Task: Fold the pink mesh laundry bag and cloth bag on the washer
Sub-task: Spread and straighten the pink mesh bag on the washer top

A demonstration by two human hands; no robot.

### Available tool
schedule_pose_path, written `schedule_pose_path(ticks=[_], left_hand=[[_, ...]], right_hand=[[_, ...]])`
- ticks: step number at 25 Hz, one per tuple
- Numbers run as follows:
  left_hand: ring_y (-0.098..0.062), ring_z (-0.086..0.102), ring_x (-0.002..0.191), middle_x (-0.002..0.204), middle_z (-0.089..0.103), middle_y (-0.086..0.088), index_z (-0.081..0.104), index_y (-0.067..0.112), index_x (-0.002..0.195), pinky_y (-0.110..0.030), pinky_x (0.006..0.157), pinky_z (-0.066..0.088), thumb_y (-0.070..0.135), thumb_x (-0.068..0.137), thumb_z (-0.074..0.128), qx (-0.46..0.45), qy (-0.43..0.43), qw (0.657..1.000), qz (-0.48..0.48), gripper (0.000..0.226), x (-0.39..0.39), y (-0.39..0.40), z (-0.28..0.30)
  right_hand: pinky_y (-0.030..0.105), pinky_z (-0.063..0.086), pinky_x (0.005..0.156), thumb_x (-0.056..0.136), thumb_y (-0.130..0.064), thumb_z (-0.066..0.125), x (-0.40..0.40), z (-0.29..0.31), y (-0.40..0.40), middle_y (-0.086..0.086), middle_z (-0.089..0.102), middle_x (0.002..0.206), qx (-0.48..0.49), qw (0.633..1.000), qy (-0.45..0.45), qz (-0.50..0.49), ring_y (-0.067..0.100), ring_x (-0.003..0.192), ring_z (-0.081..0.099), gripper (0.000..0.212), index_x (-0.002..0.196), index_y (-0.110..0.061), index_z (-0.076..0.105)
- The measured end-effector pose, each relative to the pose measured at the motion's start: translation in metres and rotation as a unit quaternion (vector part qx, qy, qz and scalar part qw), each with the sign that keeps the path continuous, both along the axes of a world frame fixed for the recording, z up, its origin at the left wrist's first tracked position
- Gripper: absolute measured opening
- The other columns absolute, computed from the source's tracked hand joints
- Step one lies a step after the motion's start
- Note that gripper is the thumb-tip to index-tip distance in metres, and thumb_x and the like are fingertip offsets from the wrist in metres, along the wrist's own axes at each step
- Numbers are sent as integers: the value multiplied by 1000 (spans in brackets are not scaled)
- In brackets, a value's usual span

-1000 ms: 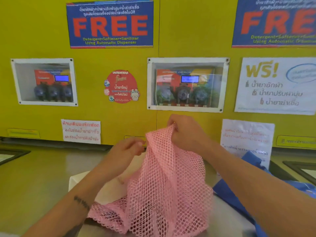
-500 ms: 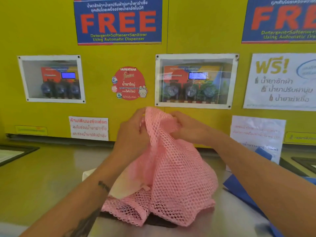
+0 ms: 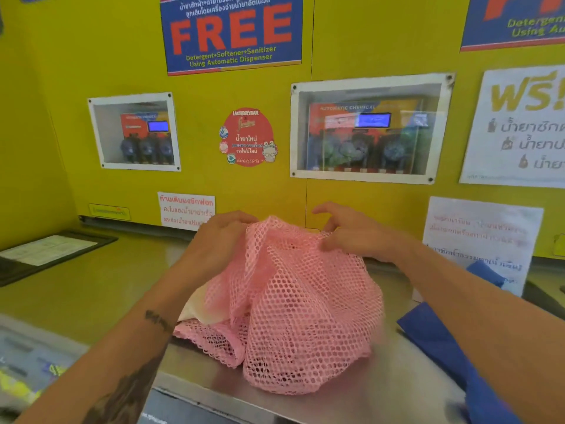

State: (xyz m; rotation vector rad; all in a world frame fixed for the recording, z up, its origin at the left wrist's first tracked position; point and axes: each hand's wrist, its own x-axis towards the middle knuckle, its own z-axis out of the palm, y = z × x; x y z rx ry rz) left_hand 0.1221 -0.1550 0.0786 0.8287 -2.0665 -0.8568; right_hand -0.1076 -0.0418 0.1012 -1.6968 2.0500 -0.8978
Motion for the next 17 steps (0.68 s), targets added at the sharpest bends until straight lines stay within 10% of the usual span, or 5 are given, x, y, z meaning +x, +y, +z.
schedule_pose_path(ticks=[3, 6, 11, 14, 17], left_hand=[[-17, 57, 108, 119, 57, 13, 59, 36, 120, -35, 86, 45, 52, 89, 53, 22, -64, 997, 30, 35, 0, 25, -7], [-11, 60, 79, 99, 62, 8, 50, 38, 111, -33, 64, 49, 26, 87, 62, -128, -122, 982, 64, 29, -2, 52, -31], [-2, 54, 82, 94, 60, 11, 60, 23, 102, -14, 64, 40, -1, 82, 59, -299, -49, 950, 79, 32, 14, 69, -34], [-7, 54, 92, 108, 63, -1, 59, 16, 111, -19, 70, 44, -5, 81, 59, -369, -22, 917, 150, 37, 21, 71, -28], [-17, 58, 98, 115, 64, -5, 56, 15, 118, -26, 76, 42, 1, 83, 54, -404, 5, 891, 209, 37, 30, 69, -7]], right_hand=[[42, 48, 99, 89, -16, 60, -2, -8, -5, -5, 51, 132, 82, 995, 6, 56, 21, 120, 54, 48, 136, -27, 55], [38, 43, 105, 91, -1, 50, 3, -32, -20, -3, 46, 143, 10, 993, 109, 48, 26, 134, 45, 46, 128, -25, 63], [36, 46, 99, 86, -35, 70, 18, -58, -28, -3, 56, 139, 55, 983, 122, 128, 21, 123, 54, 72, 149, -29, 35], [42, 55, 87, 88, -15, 67, 13, -37, -25, -5, 66, 113, -71, 984, 105, 127, 19, 101, 63, 33, 119, -22, 61], [37, 50, 74, 82, -1, 68, 4, 15, -21, -3, 57, 107, -179, 971, 143, 64, 20, 95, 56, 55, 129, -27, 53]])
